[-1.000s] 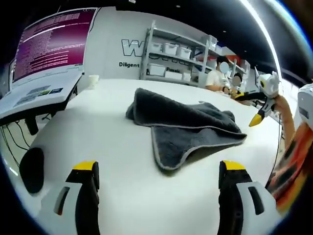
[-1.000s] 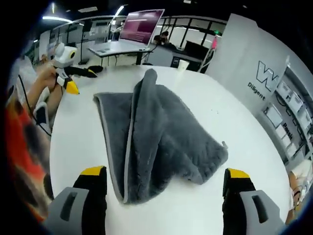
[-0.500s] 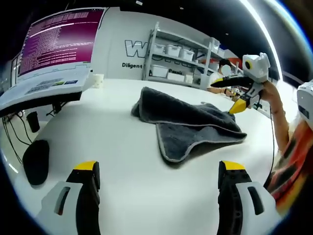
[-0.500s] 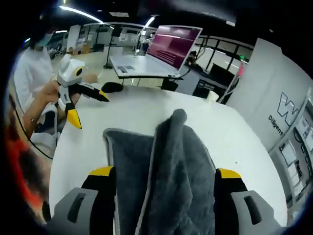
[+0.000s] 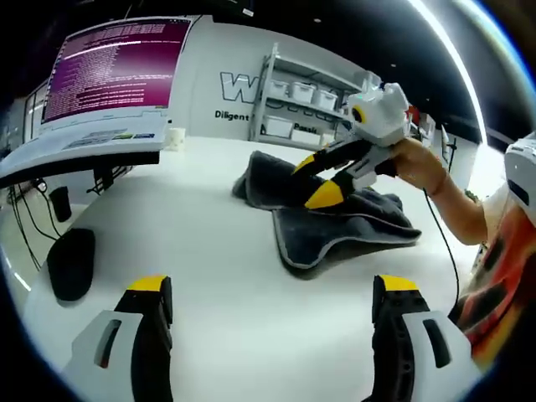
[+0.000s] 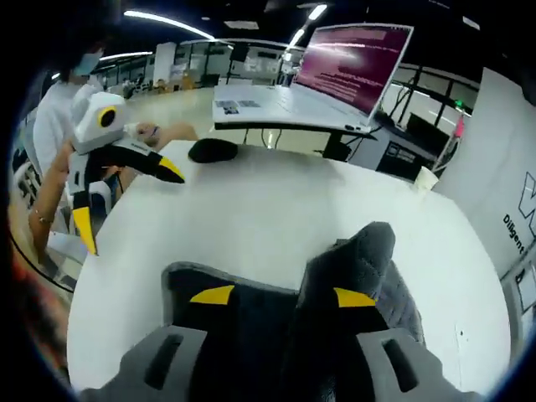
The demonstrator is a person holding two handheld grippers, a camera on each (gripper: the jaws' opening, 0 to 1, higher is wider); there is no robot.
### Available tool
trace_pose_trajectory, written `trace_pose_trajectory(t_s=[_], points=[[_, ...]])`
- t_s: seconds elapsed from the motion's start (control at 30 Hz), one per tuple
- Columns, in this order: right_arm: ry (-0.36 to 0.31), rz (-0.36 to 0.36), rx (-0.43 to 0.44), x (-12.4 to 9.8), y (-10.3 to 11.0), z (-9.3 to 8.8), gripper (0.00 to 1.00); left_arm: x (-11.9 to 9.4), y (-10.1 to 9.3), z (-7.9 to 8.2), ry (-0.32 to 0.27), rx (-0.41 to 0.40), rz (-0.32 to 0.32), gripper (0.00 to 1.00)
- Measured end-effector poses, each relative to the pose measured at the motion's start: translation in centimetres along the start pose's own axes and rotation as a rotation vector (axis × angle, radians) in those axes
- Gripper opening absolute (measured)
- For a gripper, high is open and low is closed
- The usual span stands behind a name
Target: Open the folded towel by lifting each exposed corner and separating the folded layers until the towel lies flat within the target outline without major curled edges
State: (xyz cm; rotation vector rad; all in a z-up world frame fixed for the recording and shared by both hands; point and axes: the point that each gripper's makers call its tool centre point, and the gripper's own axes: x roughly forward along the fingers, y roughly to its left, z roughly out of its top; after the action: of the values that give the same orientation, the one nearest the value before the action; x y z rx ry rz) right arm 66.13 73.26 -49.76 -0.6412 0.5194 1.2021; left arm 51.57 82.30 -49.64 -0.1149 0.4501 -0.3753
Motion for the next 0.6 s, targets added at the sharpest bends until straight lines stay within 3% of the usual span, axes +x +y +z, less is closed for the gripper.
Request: trace_pose_trajectory(t_s=[0.1,0.27,0.4,0.43,0.47,0.5,0.6], points=[[0.023,-0.011,-0.002,1.4,-1.2,-0.6,0.24,0.0,0.3,-0.2,0.005,-0.003,0.008,0.97],[0.067,-0.028,0.032,2.3,-2.3,-2.1,0.20,0.1,0.1,0.1,-0.016,-0.018,-0.001,0.95],[0.058,-0.029,0.040,2.6,-2.6,-2.4,0.14,0.1,-0.1,0.1,-0.012,-0.013,-0.006,0.95],[0.058,-0.028,0.040,2.6,-2.5,-2.4,0.11,0.1,-0.1,0.0,-0.011,-0.014,-0.006,0.95],[0.057,-0.027,0.039,2.6,-2.5,-2.4,0.01,0.1,-0.1,0.0,-0.010,-0.014,-0.006,0.95],[0.032,-0.063,0.020,2.4,-3.5,-2.2,0.00,0.1,-0.1,-0.1,-0.009,-0.014,-0.006,0.95],[0.009,-0.031,0.065,2.2,-3.3,-2.2,0.00,0.1,0.0,-0.2,-0.007,-0.020,-0.008,0.94]])
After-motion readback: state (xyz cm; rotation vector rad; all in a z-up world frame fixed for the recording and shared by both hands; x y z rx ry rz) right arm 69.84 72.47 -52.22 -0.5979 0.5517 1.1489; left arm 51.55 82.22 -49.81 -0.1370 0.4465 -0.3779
